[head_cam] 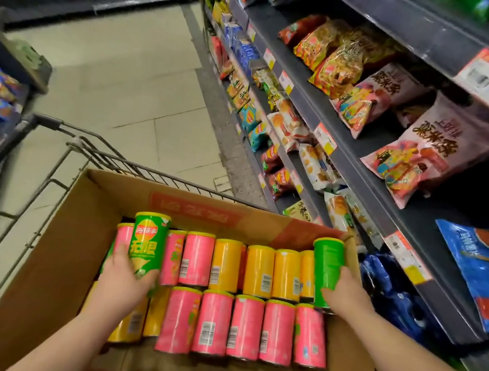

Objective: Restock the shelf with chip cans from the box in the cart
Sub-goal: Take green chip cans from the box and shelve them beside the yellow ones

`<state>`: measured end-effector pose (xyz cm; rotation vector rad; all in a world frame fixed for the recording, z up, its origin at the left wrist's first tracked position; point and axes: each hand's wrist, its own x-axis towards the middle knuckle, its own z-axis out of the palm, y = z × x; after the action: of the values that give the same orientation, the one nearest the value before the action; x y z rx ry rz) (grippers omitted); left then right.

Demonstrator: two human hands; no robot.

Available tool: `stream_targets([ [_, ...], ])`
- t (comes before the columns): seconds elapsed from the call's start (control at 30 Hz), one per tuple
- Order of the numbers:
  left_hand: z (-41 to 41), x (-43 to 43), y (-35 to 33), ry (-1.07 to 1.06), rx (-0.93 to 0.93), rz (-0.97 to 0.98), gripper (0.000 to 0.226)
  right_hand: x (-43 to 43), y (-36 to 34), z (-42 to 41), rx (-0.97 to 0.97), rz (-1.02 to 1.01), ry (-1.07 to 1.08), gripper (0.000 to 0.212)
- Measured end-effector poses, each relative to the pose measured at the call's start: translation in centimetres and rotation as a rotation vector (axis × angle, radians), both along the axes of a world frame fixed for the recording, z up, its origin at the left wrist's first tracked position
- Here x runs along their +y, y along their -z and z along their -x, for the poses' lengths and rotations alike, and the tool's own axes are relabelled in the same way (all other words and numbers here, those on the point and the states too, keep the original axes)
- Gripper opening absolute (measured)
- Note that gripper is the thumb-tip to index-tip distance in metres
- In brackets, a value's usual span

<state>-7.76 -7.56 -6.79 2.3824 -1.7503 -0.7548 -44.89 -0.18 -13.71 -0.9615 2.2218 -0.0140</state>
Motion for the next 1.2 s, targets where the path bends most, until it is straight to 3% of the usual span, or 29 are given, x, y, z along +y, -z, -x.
stream_targets([
  [0.13, 0.2, -0.7, 0.7, -0.136, 0.107, 0.001, 0.067, -0.5, 0.9, 0.0, 0.012, 0.001, 0.068, 0.060],
  [0.27, 0.2, -1.3, 1.4, -0.157, 0.079, -0.017, 0.063, -1.0, 1.5, 0.1, 0.023, 0.023, 0.065, 0.061],
  [0.37, 0.2, -1.5, 1.9, -0.170, 0.069, -0.031, 0.062, -1.2, 2.0, 0.2, -0.022, 0.032, 0.100, 0.067],
  [0.57, 0.3, -1.0, 1.6, -0.215, 0.155, -0.050, 0.038, -1.3, 2.7, 0.0, -0.175, 0.037, 0.235, 0.075],
  [0.93, 2.9, 4.2, 1.0, -0.116, 0.342, -0.085, 0.038, 3.5, -0.1, -3.3, -0.271, 0.109, 0.279, 0.067],
  [1.1, 4.0, 6.6, -0.8, -0.009, 0.451, -0.064, 0.042, 7.5, -3.4, -6.0, -0.294, 0.225, 0.256, 0.056],
  [1.2, 4.3, 8.5, -2.5, 0.049, 0.518, -0.073, 0.042, 10.3, -5.6, -7.5, -0.279, 0.280, 0.267, 0.061],
])
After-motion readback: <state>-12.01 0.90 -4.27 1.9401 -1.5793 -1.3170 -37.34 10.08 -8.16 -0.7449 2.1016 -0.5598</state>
